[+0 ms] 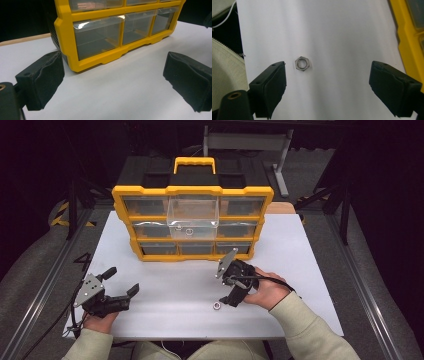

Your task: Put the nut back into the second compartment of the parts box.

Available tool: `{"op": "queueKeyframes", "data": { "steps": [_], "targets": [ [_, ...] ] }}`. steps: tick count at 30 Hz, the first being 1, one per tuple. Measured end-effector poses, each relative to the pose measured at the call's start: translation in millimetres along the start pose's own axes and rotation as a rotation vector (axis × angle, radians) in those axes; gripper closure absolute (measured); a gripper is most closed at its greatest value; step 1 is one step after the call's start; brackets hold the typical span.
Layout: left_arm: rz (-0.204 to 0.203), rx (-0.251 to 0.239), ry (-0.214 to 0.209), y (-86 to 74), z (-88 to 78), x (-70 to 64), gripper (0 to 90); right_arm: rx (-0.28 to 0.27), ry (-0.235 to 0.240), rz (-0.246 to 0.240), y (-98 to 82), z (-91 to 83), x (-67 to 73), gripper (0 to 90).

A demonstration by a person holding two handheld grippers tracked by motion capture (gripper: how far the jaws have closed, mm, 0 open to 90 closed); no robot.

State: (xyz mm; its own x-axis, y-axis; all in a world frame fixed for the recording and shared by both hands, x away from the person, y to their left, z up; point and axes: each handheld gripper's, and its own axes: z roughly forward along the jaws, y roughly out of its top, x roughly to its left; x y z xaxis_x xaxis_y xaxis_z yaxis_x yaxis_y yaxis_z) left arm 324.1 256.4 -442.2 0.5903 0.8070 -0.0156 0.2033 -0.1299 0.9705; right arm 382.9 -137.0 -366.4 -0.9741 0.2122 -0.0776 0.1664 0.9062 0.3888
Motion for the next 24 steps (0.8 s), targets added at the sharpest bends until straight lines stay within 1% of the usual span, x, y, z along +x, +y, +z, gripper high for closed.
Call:
{"op": "queueKeyframes", "data": {
  "steps": [4, 5, 6, 9, 12, 14, 15, 16, 18, 19, 21, 22, 23, 24],
  "targets": [
    [0.003, 0.003, -0.003, 0.3, 1.0, -0.6, 4.3, 0.011, 0.017, -0.008, -0.2, 10.5, 2.9, 14.5],
    [0.004, 0.002, -0.005, 0.3, 1.3, -0.7, 4.3, 0.015, 0.015, -0.009, 0.0, 13.1, 4.1, 14.5],
    [0.005, 0.003, -0.005, 0.5, 1.4, -1.0, 4.3, 0.019, 0.027, -0.006, 0.2, 15.2, 5.4, 14.5],
    [0.001, -0.001, -0.006, 0.4, 2.0, -1.1, 4.3, 0.034, 0.037, -0.006, 0.9, 21.9, 8.8, 14.6],
    [0.002, 0.001, -0.007, 0.6, 1.8, -0.7, 4.3, 0.035, 0.051, -0.018, 1.6, 28.1, 11.4, 16.8],
    [0.002, 0.001, -0.007, 0.6, 1.8, -0.7, 4.3, 0.037, 0.052, -0.023, 1.8, 29.9, 11.9, 17.8],
    [0.001, 0.002, -0.008, 0.5, 1.9, -0.6, 4.3, 0.039, 0.06, -0.027, 2.1, 32.1, 12.7, 19.2],
    [0.002, 0.002, -0.008, 0.5, 1.9, -0.6, 4.3, 0.049, 0.087, -0.03, 2.6, 36.2, 15.1, 25.8],
    [0.002, 0.003, -0.007, 0.5, 1.7, -0.4, 4.3, 0.062, 0.087, -0.04, 3.5, 40.1, 16.8, 29.8],
    [0.002, 0.003, -0.007, 0.5, 1.7, -0.4, 4.3, 0.062, 0.087, -0.04, 3.5, 40.1, 16.8, 29.8],
    [0.001, 0.002, -0.007, 0.5, 1.7, -0.6, 4.3, 0.072, 0.093, -0.051, 4.6, 44.3, 17.9, 36.4],
    [0.002, 0.001, -0.006, 0.5, 1.6, -0.7, 4.3, 0.086, 0.094, -0.042, 5.0, 46.5, 18.8, 39.8],
    [0.002, 0.001, -0.006, 0.5, 1.6, -0.7, 4.3, 0.085, 0.1, -0.056, 5.2, 49.5, 18.0, 43.1],
    [0.002, 0.001, -0.005, 0.5, 1.6, -0.7, 4.3, 0.092, 0.111, -0.054, 5.3, 51.4, 18.1, 45.8]
  ]
}}
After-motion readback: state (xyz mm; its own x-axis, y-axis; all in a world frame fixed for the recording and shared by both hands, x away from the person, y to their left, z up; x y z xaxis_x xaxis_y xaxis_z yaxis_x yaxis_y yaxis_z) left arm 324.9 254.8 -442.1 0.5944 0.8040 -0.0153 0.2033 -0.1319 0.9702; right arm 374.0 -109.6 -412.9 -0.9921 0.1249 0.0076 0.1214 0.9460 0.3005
